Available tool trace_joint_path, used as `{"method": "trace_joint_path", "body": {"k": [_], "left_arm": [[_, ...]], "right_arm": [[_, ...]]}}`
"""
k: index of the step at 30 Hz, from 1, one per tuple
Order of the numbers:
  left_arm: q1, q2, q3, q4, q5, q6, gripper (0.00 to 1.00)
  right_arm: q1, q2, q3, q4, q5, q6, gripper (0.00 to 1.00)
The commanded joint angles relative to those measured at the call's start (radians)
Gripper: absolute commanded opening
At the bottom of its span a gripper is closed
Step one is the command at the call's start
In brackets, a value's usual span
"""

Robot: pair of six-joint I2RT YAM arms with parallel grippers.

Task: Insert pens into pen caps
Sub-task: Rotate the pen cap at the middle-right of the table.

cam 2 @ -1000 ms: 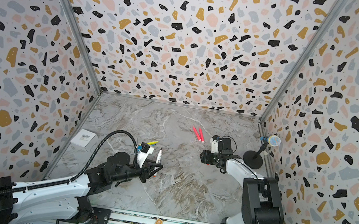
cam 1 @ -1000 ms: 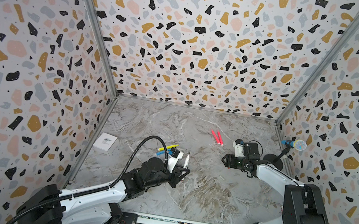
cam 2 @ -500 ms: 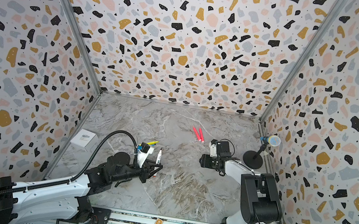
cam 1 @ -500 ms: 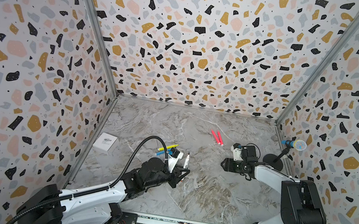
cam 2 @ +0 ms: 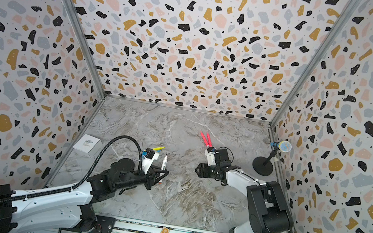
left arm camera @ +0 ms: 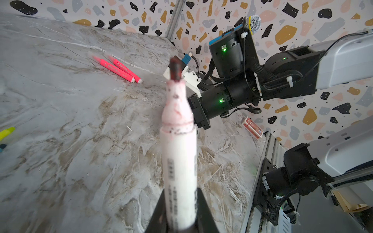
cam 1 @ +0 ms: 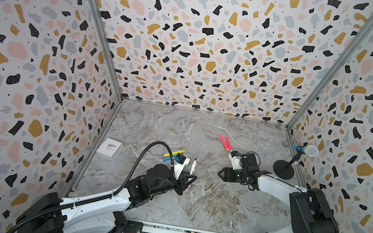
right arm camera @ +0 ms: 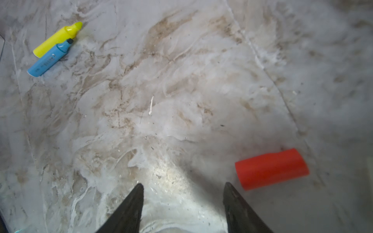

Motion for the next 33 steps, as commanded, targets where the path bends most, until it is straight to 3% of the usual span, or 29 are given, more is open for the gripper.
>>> {"method": "trace_joint_path", "body": {"k": [1,12,33], "left_arm": [[0.005,-0.026,-0.010,0.019,-0.011,0.002,0.00],[0.005,-0.050,-0.009,-0.006,-0.018,0.008,0.00],[0.006,-0.065,-0.017,-0.008,-0.024,0.006,0.00]], "right_arm": [[-0.007,-0.017,0.111,-0.037,0.021,-0.035,0.63],[-0.069,0.161,0.197,-0.072,0.029,-0.110,0.62],[-0.055,-0.012,-0.017,-0.038,0.107,-0.044,0.63]]}}
